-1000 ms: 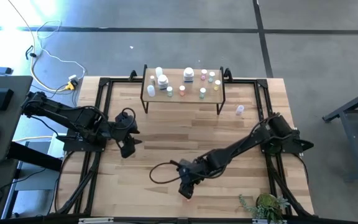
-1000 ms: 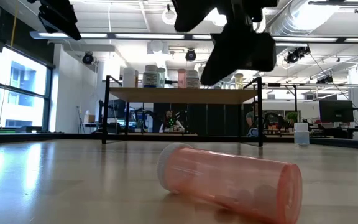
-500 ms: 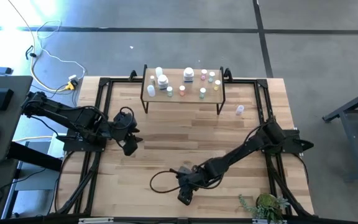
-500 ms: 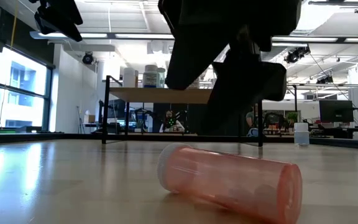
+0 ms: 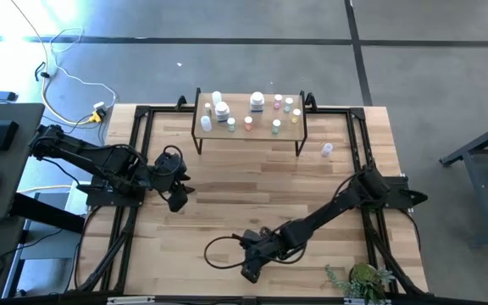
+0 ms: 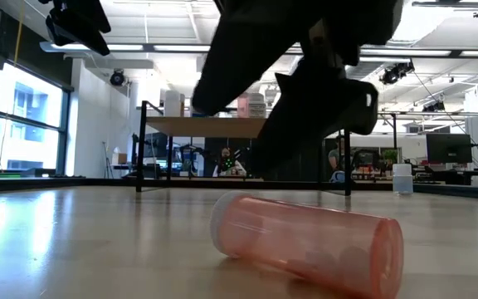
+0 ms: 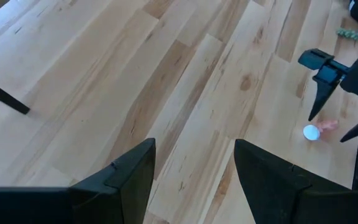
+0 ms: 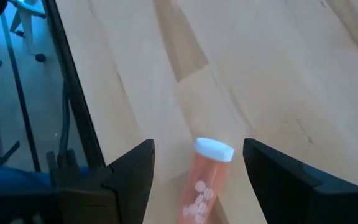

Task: Pick and place medicine bottles onto shelf by color
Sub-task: Put the orange pill bottle on the shelf

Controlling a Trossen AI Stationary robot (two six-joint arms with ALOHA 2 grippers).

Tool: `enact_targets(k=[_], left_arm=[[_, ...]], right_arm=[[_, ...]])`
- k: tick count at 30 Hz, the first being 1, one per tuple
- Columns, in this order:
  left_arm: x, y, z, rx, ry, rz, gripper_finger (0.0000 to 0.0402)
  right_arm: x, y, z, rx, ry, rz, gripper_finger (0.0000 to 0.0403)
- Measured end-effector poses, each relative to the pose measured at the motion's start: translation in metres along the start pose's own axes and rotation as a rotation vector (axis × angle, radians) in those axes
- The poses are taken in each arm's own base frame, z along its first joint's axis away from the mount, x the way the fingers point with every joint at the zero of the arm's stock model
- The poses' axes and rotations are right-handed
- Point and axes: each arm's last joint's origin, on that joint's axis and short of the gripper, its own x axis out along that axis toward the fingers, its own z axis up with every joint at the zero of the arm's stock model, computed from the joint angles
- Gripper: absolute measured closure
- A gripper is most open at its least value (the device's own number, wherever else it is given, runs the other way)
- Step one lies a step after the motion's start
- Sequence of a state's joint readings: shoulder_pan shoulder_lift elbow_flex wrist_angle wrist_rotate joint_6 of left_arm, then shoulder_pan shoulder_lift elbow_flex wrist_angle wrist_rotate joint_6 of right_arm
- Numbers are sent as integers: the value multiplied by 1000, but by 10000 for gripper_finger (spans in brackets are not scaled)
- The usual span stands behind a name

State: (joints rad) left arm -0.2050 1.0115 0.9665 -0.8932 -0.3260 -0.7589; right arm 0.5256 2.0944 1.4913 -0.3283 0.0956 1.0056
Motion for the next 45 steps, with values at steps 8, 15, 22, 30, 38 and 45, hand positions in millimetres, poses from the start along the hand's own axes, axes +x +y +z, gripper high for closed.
enact_targets(k=[8, 15, 22, 30, 38, 45], left_arm=[[0, 0, 0, 2, 1, 0, 195], [0, 0, 0, 11, 1, 1, 195], [0, 0, 0, 11, -1, 3, 195], [0, 0, 0, 11, -2, 5, 195], [0, 0, 0, 11, -6, 9, 195], [0, 0, 0, 32, -6, 9, 195]], right_arm=[[16, -4, -9, -23, 22, -28, 167], [24, -7, -17, -10, 38, -62, 167], [23, -12, -20, 52, 63, -118, 167], [24, -16, -16, 121, 84, -131, 214], [24, -24, -13, 221, 137, -156, 272], [25, -26, -11, 287, 189, -143, 294]])
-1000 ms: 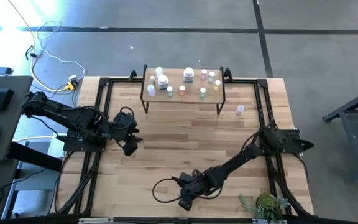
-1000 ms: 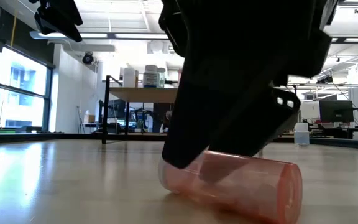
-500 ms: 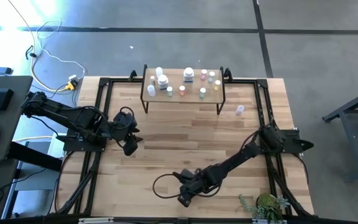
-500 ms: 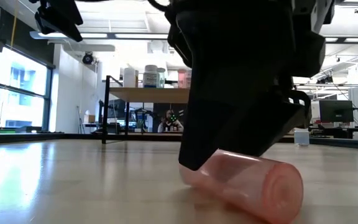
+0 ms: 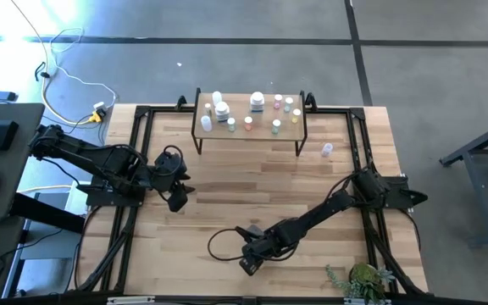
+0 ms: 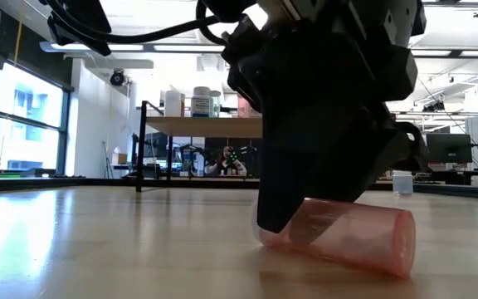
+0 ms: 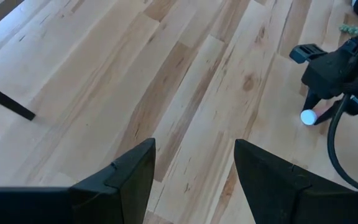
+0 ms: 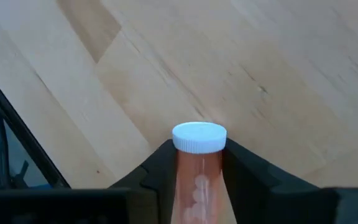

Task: Pick and place medicine bottles onto shelf by color
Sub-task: Put the orange pill bottle on the shelf

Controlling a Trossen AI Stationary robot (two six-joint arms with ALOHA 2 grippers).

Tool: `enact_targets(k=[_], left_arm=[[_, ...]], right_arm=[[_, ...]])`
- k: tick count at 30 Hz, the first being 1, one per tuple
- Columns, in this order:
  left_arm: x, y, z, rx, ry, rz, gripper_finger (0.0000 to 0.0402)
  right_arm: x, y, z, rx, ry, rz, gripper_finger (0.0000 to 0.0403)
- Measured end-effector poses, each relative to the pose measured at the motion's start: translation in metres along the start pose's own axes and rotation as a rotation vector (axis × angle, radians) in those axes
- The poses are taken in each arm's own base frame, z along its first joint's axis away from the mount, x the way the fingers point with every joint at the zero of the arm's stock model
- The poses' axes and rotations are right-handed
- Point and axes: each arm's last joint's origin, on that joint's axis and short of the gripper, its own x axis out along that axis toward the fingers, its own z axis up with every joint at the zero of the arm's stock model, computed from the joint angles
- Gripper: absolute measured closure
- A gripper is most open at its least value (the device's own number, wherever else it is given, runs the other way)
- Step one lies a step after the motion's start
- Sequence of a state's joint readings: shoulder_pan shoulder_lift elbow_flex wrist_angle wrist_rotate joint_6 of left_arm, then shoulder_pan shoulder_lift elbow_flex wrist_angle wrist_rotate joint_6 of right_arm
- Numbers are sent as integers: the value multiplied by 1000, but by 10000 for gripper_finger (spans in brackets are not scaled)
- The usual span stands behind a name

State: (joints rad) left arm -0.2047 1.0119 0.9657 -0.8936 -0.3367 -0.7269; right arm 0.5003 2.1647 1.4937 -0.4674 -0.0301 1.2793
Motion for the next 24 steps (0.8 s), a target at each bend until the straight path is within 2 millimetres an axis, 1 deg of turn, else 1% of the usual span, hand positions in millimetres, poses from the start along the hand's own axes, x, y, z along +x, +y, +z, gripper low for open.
enact_targets(k=[6, 10, 13, 18, 24], left_arm=[[0, 0, 0, 5, 0, 0, 195], [0, -1, -1, 0, 22, -25, 195], [0, -1, -1, 1, 32, -36, 195], [0, -1, -1, 14, 32, -36, 195], [0, -1, -1, 15, 32, -37, 195]], right_arm=[[-2, 2, 0, -9, 10, -1, 319], [-7, 9, 1, -63, 12, -15, 321], [-14, 12, 5, -103, 6, -63, 319], [-30, 19, 18, -141, -38, -110, 319], [-51, 37, 31, -204, -102, -77, 318]])
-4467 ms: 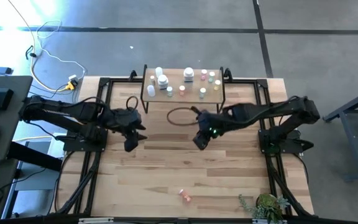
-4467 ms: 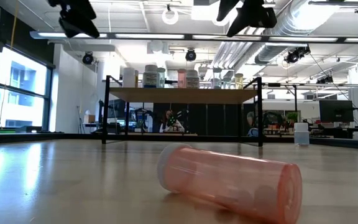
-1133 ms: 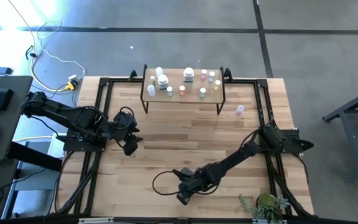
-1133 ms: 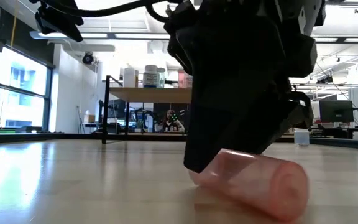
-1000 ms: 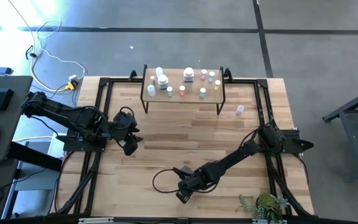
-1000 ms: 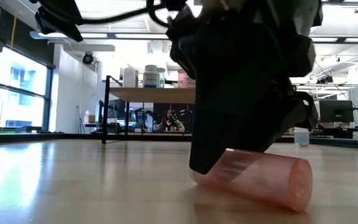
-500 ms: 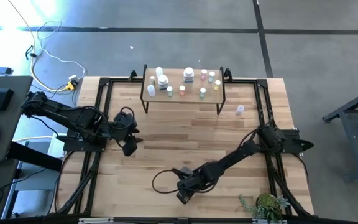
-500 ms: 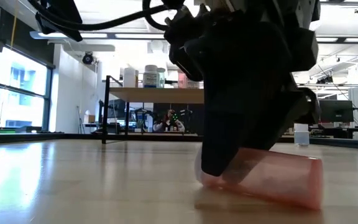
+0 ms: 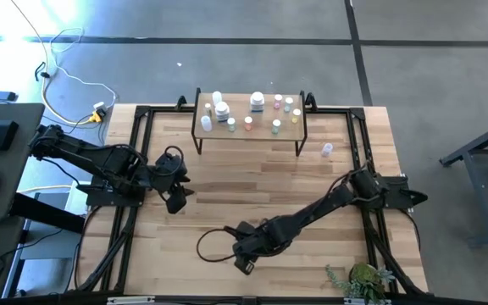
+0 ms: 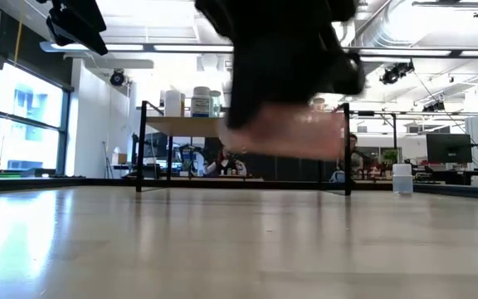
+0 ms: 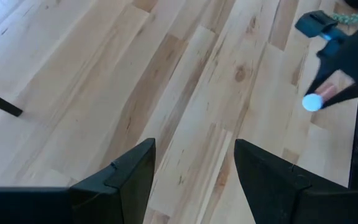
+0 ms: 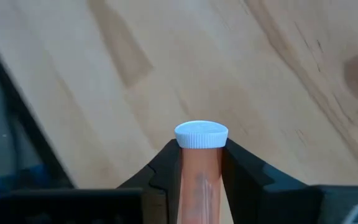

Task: Pick and place medicine bottles onto shelf by color
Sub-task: Put the orange pill bottle on the shelf

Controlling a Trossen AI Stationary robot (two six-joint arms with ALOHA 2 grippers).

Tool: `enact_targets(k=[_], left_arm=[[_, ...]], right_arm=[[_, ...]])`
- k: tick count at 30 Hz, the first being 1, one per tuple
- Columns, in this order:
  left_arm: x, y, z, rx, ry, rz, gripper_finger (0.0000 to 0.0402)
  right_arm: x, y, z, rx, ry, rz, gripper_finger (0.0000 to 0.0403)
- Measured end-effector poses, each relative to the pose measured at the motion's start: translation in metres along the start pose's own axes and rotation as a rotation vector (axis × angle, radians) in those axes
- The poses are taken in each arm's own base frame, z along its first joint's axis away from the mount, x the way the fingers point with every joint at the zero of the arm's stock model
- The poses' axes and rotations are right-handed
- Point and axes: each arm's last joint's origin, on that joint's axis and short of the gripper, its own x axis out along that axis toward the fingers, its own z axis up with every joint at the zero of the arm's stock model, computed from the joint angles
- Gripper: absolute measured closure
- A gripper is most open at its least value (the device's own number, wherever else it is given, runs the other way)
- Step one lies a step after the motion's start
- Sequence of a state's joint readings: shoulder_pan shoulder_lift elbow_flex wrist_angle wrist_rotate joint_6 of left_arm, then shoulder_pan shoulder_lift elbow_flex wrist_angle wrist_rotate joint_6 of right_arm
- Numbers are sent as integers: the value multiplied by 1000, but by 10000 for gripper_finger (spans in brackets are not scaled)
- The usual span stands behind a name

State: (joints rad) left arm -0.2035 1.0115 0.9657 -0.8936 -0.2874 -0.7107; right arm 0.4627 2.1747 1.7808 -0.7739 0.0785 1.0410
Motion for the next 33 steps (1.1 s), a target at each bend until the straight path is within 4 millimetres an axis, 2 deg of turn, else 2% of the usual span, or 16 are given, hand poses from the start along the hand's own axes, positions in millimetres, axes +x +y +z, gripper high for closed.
enact_targets(k=[5, 12, 23, 33], left_arm=[[-4, 2, 1, 19, -13, -21, 195], [-16, 10, 7, -1, -89, -59, 195], [-32, 12, 22, 48, -243, -209, 195], [-33, 16, 31, 76, -293, -232, 195]], right_arm=[[-26, 9, 20, -54, -77, -1, 318], [-73, 15, 52, -120, -194, -24, 318], [-153, 11, 98, -188, -469, -18, 318], [-181, 1, 118, -204, -594, 10, 318]])
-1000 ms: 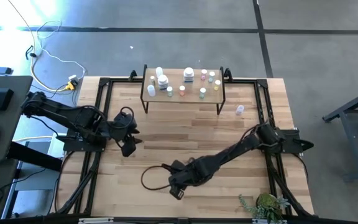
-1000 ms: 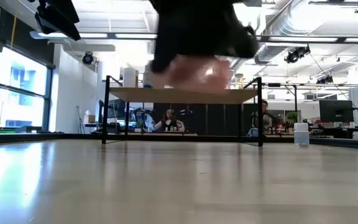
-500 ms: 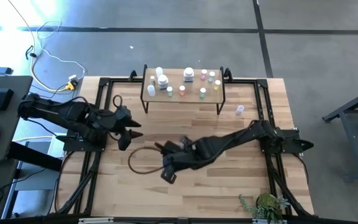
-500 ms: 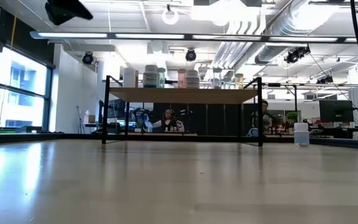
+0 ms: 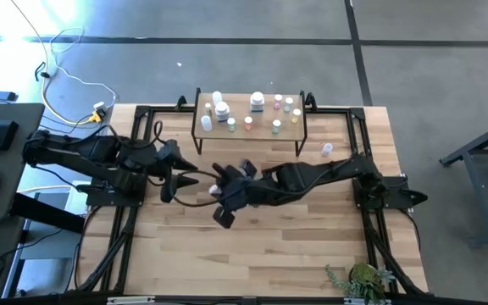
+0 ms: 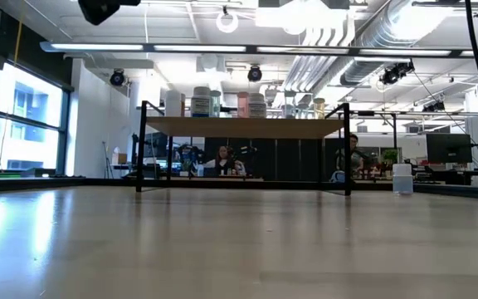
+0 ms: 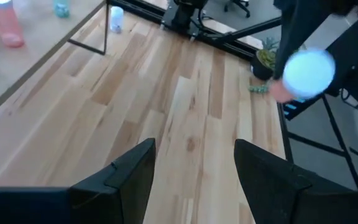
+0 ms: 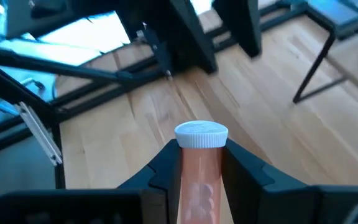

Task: Pick and place medicine bottles onto shelf by color
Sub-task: Put the orange pill bottle on the shelf

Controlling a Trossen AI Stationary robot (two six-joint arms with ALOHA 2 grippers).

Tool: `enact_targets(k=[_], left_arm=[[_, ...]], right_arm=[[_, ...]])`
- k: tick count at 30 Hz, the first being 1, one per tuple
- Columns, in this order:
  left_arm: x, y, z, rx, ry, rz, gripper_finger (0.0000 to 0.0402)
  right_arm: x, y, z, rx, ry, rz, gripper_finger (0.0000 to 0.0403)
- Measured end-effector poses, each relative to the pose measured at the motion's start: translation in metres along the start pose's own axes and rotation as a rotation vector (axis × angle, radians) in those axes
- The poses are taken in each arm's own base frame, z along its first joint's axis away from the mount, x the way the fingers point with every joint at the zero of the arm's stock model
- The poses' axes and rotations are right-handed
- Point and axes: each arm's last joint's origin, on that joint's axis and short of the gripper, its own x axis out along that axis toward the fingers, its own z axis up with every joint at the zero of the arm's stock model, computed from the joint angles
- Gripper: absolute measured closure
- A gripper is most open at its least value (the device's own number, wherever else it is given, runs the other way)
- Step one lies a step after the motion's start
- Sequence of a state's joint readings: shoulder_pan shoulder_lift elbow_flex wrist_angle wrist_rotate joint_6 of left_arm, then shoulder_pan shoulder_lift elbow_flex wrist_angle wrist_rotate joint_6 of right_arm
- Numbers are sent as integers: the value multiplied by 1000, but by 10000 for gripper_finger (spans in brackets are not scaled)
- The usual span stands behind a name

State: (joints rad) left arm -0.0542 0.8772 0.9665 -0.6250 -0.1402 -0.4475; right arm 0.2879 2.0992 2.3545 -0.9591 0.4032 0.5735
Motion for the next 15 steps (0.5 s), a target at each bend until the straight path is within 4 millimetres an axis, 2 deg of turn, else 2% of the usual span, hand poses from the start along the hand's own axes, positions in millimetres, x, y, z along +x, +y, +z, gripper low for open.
enact_targets(k=[5, 15], left_arm=[[1, 3, 4, -2, -9, -31, 195], [0, 3, 20, 37, -135, -132, 195]], right_arm=[[-3, -9, 16, -15, -80, 5, 318], [-26, -33, 49, -53, -221, 29, 318]])
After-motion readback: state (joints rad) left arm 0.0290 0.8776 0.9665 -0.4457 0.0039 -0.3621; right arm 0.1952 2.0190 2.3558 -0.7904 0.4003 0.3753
